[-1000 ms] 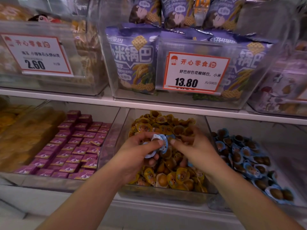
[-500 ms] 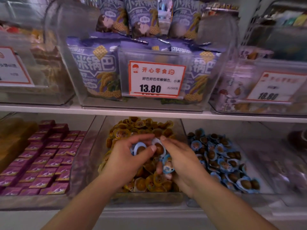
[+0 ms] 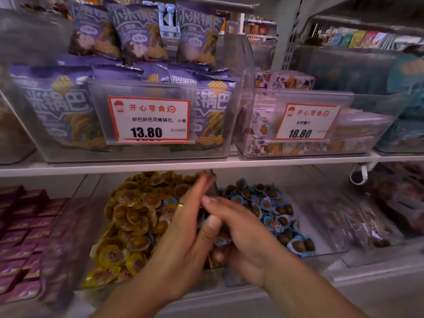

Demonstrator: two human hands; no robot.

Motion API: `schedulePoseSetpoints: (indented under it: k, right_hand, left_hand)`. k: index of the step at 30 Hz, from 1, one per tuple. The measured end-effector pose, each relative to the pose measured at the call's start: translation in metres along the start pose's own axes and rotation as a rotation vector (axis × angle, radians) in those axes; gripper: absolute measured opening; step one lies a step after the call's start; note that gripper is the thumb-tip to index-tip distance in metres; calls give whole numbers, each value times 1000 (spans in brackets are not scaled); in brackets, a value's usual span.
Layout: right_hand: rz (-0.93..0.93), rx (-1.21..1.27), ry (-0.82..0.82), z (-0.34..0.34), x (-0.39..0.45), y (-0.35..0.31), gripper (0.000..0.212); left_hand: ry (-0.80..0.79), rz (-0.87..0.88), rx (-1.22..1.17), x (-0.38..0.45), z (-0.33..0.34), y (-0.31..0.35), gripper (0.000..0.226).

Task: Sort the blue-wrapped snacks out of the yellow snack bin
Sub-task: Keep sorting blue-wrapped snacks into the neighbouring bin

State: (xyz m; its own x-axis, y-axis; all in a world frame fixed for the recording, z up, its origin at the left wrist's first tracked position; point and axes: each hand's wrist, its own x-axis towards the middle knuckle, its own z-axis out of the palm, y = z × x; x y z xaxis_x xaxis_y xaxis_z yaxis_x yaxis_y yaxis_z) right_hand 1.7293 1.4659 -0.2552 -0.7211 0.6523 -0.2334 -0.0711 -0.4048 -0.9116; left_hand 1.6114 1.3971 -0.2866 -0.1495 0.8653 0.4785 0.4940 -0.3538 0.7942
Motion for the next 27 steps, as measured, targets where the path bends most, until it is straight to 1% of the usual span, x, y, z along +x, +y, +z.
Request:
schedulePoseSetpoints:
  k: [2, 5, 7, 9, 11, 12, 13, 14, 16, 17, 18, 19, 21, 23, 25, 27]
  right_hand:
    - [-10, 20, 5, -8, -2, -1, 29]
    - [-34, -8, -31, -18, -1, -5, 26]
    - [-59, -5, 13, -27, 4, -9, 16]
    - [-106, 7, 172, -39, 13, -14, 10]
    - [-178, -56, 389, -58, 27, -18, 11]
    - [-195, -99, 467, -65, 34, -19, 12]
    - [-182, -129, 494, -72, 42, -20, 15]
    - [-141, -129, 466, -77, 50, -19, 19]
    - [-39, -92, 351, -80, 63, -19, 22]
    - [-32, -111, 337, -81, 69, -20, 21]
    - [-60, -158, 363, -80, 74, -21, 18]
    - [-124, -221, 415, -80, 78, -22, 16]
    - [-283, -324, 499, -73, 78, -23, 18]
    - [-443, -472, 511, -61, 72, -19, 25]
    - [-584, -710, 449, -44, 66, -10, 28]
    - [-700, -884, 322, -24, 60, 1, 25]
  left_hand:
    - [-63, 38, 12, -2, 8, 1, 75]
    - [-45, 24, -90, 0, 14, 1, 74]
    - [38, -15, -207, 3, 15, -1, 69]
    - [162, -32, -211, 6, 9, -7, 52]
    - [254, -76, -93, 10, -7, -17, 34]
    - [281, -120, -34, 10, -16, -23, 28]
    - [303, -155, 15, 10, -26, -30, 25]
    - [326, -180, 51, 8, -34, -36, 24]
    - [371, -215, 78, 2, -50, -45, 24]
    - [386, -223, 95, -1, -57, -47, 23]
    - [392, -219, 149, -4, -65, -49, 22]
    - [387, -191, 257, -7, -73, -50, 22]
    - [334, -86, 544, -13, -91, -49, 22]
    - [256, 6, 759, -18, -107, -50, 26]
    - [190, 5, 892, -23, -120, -52, 29]
    - [141, -48, 963, -31, -129, -53, 31]
